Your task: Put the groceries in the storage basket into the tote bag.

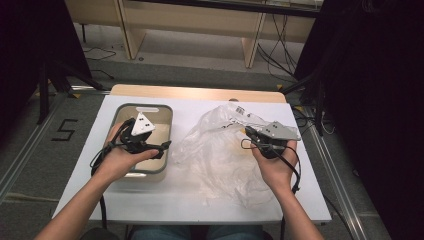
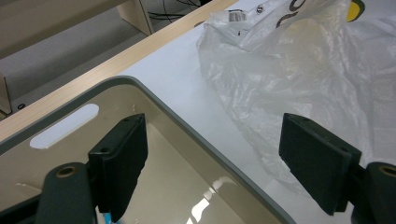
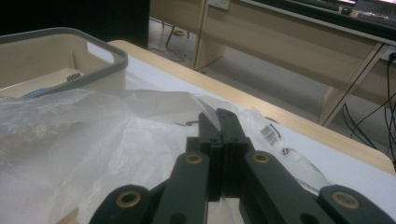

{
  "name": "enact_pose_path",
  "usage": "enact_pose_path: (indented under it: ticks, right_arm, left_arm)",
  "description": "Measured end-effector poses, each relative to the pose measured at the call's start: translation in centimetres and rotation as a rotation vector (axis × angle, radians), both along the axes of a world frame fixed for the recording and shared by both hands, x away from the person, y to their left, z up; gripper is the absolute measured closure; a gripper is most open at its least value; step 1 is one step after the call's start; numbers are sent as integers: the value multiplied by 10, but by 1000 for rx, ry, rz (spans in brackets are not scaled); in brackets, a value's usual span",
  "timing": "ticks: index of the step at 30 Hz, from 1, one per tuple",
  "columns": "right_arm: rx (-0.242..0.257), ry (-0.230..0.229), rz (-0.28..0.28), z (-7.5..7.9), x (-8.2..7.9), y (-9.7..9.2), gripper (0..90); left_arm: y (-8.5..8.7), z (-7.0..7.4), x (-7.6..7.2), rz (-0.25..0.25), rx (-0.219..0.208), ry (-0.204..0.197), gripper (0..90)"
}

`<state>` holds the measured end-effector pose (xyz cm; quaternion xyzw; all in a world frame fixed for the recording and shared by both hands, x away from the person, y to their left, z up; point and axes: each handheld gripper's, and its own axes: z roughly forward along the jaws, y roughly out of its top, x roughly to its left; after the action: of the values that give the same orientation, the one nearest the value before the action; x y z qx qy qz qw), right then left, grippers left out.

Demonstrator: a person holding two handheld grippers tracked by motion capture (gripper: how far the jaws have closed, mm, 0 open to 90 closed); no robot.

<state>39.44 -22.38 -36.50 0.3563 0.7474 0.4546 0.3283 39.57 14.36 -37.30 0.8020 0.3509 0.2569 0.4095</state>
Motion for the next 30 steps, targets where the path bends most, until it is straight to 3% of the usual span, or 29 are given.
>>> enact_pose_path:
  ticks: [5, 8, 19, 25, 26, 29, 30]
  right_arm:
    - [3, -2, -3, 1, -1, -1, 900]
    - [7, 1, -4, 1, 0, -1, 900]
    - [11, 6, -10, 1, 0, -5, 900]
    - [10, 8, -9, 1, -1, -4, 900]
    - [9, 8, -8, 1, -1, -3, 900]
    - [7, 8, -3, 1, -1, -3, 900]
    - [7, 8, -3, 1, -1, -3, 900]
  left_arm:
    - [4, 0, 3, 23, -13, 8, 235]
    - [10, -2, 11, 56, 1, 37, 236]
    - [25, -9, 23, 103, 19, 75, 236]
    - [28, -23, 35, 150, 77, 137, 238]
    - [28, -29, 41, 164, 90, 171, 238]
    - [29, -34, 47, 187, 100, 199, 245]
    - [30, -38, 53, 214, 109, 227, 249]
